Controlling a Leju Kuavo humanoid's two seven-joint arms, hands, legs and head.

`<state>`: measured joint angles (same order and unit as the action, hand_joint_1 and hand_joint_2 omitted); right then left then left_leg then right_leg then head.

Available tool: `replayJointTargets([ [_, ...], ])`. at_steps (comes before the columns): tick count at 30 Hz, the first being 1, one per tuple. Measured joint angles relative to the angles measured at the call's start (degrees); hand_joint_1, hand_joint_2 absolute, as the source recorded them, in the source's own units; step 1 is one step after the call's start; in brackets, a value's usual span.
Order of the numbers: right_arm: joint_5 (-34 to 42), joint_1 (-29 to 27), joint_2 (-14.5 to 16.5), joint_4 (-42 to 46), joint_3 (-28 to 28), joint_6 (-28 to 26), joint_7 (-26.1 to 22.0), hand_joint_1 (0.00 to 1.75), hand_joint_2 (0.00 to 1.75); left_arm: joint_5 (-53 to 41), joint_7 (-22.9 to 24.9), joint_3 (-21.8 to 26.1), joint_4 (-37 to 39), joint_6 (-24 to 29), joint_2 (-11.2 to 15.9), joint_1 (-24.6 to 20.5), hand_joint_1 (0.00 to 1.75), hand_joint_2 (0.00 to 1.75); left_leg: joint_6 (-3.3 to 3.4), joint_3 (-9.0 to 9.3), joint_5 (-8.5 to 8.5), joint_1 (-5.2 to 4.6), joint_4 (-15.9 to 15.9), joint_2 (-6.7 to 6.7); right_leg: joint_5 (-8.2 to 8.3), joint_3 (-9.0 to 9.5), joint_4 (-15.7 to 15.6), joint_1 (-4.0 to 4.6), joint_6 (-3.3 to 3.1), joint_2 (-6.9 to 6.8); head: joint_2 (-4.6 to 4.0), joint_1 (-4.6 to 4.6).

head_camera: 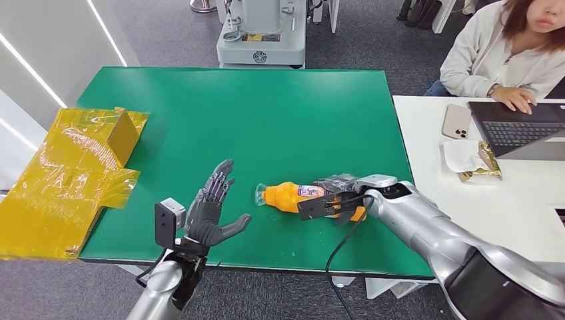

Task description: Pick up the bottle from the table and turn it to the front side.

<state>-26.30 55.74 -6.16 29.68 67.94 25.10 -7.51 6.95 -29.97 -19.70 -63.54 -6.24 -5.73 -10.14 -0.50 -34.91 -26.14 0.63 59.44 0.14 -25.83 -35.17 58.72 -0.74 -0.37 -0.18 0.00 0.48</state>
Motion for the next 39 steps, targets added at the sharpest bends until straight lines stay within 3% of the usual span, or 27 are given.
replayJointTargets([
  [2, -0.1, 0.0, 0.0, -0.2, 0.3, 0.5, 0.0, 0.07, 1.75, 0.3, 0.0, 0.0, 0.0, -0.2, 0.0, 0.1, 0.00, 1.75, 0.00, 0.00, 0.00, 0.00, 0.0, 0.00, 0.00, 0.00, 0.0, 0.00, 0.00, 0.00, 0.00, 0.00],
  [5, -0.2, 0.0, 0.0, -0.3, 0.5, 0.9, 0.1, 1.38, 1.75, 0.5, 0.0, 0.1, 0.0, -0.3, 0.0, 0.2, 0.00, 1.75, 0.00, 0.00, 0.00, 0.00, 0.0, 0.00, 0.00, 0.00, 0.0, 0.00, 0.00, 0.00, 0.00, 0.00],
  [6, -0.2, 0.0, 0.0, -0.4, 0.6, 1.0, 0.1, 1.75, 1.75, 0.5, 0.0, 0.1, 0.0, -0.3, 0.0, 0.3, 0.00, 1.75, 0.00, 0.01, 0.00, 0.00, 0.0, 0.00, 0.00, 0.00, 0.0, 0.00, 0.00, 0.00, 0.00, 0.00],
  [10, -0.2, 0.2, 0.0, -0.4, 0.8, 0.3, 0.1, 1.75, 1.75, 0.5, 0.0, 0.2, 0.0, -0.3, 0.0, 0.5, 0.00, 1.75, 0.00, 0.05, 0.00, 0.00, 0.0, 0.02, 0.00, 0.03, 0.0, 0.00, 0.00, 0.01, 0.00, 0.00],
  [17, 0.1, -0.5, -0.5, -0.4, 0.9, -5.7, -0.4, 1.75, 1.75, 0.7, 0.0, 0.2, 0.0, -0.3, 0.2, 1.1, 0.00, 1.75, 0.00, 0.08, 0.00, 0.00, 0.0, 0.01, 0.01, 0.06, 0.0, 0.00, 0.00, 0.00, 0.00, 0.00],
  [24, 5.1, -4.1, -2.5, 1.8, -3.7, -13.3, -5.2, 1.75, 1.75, -0.3, -0.2, 0.3, -2.1, 0.8, 0.2, 3.0, 0.00, 1.75, 0.01, 0.06, -0.02, 0.00, 0.0, 0.00, 0.00, 0.05, 0.0, 0.00, 0.00, 0.00, 0.00, 0.01],
  [39, 5.2, -6.4, -4.2, 4.5, -7.5, -13.6, -5.9, 1.75, 1.75, -0.5, -0.2, 0.4, -3.8, 0.9, 0.2, 4.0, 0.00, 1.75, 0.01, 0.08, -0.01, 0.00, 0.0, 0.01, 0.00, 0.07, 0.0, 0.00, 0.00, 0.00, 0.00, 0.00],
])
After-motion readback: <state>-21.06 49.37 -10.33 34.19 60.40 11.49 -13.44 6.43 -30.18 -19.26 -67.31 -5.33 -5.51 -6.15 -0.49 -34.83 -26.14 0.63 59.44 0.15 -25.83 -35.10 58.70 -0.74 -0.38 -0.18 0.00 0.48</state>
